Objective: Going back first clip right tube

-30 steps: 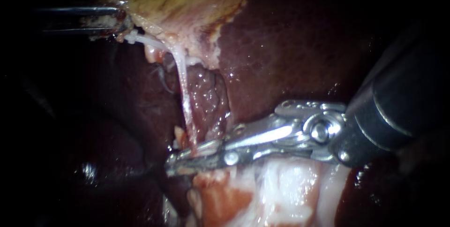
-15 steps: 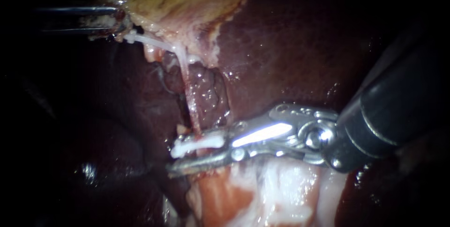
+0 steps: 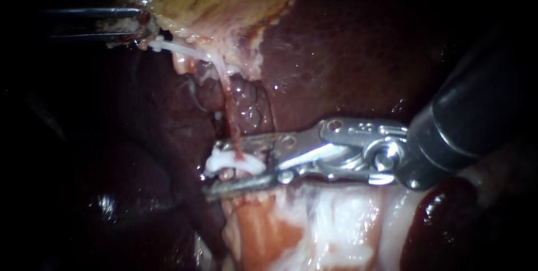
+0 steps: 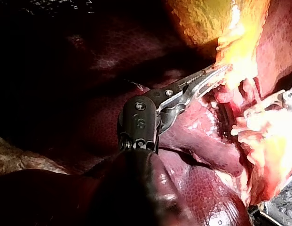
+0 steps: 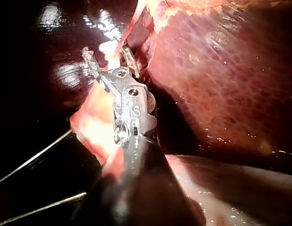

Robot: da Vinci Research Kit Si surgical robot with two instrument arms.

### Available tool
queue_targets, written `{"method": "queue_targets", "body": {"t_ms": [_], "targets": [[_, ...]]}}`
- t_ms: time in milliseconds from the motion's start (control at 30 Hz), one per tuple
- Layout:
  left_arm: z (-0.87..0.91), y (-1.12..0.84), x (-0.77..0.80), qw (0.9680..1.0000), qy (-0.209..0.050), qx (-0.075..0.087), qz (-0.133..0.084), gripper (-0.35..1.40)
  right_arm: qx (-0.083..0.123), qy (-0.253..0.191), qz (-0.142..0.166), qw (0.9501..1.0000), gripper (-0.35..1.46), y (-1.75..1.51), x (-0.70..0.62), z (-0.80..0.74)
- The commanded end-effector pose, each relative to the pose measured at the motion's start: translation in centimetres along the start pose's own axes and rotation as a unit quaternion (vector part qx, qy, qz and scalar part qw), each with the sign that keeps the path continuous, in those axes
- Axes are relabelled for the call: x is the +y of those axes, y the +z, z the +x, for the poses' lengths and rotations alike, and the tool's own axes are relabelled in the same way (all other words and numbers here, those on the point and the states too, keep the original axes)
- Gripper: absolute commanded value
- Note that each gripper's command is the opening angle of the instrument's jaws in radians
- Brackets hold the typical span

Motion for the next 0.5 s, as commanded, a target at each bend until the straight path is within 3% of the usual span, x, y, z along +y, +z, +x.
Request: {"method": "queue_targets", "body": {"t_ms": [33,267,500], "targets": [[0.0,0.0,0.01,1.0,0.0,0.0,0.0,-0.35,0.0,-0.008,0.0,1.0,0.5,-0.02,0.01,-0.01],[0.0,0.0,0.01,1.0,0.0,0.0,0.0,-0.35,0.001,-0.032,-0.001,0.9995,0.5,-0.26,0.0,0.01],[0.0,-0.01,0.01,1.0,0.0,0.0,0.0,-0.35,0.002,-0.085,0.008,0.9963,0.5,-0.79,-0.03,0.01]]}}
